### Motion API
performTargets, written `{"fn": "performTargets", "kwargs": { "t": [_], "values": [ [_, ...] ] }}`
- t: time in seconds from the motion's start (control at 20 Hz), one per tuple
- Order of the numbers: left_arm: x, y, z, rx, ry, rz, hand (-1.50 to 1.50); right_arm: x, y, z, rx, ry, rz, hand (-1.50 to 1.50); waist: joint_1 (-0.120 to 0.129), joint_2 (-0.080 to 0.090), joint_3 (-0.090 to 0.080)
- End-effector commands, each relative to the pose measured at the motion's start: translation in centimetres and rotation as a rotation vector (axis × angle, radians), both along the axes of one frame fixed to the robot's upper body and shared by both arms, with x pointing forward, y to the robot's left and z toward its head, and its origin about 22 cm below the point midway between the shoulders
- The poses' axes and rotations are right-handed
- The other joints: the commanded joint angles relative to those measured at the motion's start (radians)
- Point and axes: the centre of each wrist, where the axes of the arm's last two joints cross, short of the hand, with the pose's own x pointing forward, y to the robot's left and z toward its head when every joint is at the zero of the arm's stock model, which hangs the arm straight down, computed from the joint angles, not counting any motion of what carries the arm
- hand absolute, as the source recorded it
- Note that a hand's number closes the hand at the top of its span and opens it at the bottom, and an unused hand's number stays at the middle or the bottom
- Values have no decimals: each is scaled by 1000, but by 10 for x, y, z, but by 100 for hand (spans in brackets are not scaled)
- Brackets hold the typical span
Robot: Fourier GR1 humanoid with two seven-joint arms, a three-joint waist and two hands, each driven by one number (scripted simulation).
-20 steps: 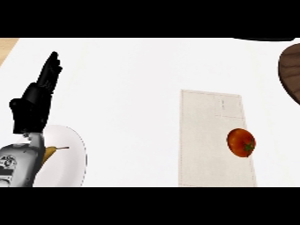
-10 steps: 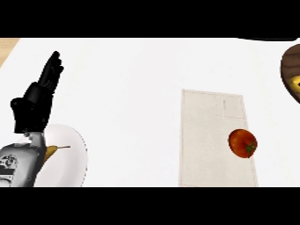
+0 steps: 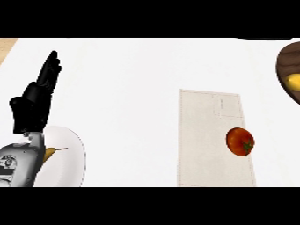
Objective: Pick the lemon from the placemat and place it in the bowl
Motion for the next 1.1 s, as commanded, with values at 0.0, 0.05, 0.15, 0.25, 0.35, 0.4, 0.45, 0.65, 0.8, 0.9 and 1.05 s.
{"fn": "performTargets", "kwargs": {
  "t": [0.0, 0.05, 0.15, 0.25, 0.35, 0.4, 0.45, 0.65, 0.8, 0.9, 1.05],
  "values": [
    [-4, -2, -9, 1, 4, 13, 0, -23, -26, 10, 93, -33, 34, -150, -16, -5, -1],
    [-5, -13, -3, -3, 3, 10, 0, -37, -33, -2, 80, -32, 25, -150, -16, -4, 2],
    [-1, 4, -5, -1, 6, 29, 0, -42, -39, 5, 116, -51, 61, -150, -21, -6, -1],
    [-1, 7, -3, -8, 8, 28, 0, -61, -53, 5, 163, -78, 101, -150, -31, -9, 0],
    [4, 7, -10, -3, 23, 40, 0, -69, -56, 0, 181, -69, 145, -150, -34, -6, 0],
    [2, 10, -8, 7, 16, 38, 0, -77, -58, -8, 179, -60, 158, -150, -32, -8, 0],
    [0, 14, -9, 9, 28, 47, 0, -83, -70, 13, 175, -62, 180, -150, -33, -13, -1],
    [-5, 15, -16, 1, 18, 37, 0, -109, -71, -21, 194, -75, 229, -150, -43, -15, -1],
    [-8, 5, 5, -10, 6, 34, 0, -104, -72, -15, 175, -68, 218, -150, -30, -19, 0],
    [-3, 12, 3, -3, 23, 36, 0, -121, -76, -26, 188, -79, 212, -150, -40, -16, 1],
    [-10, 8, -14, -10, 18, 44, 0, -124, -81, -18, 181, -66, 237, -150, -43, -20, -2]
  ]
}}
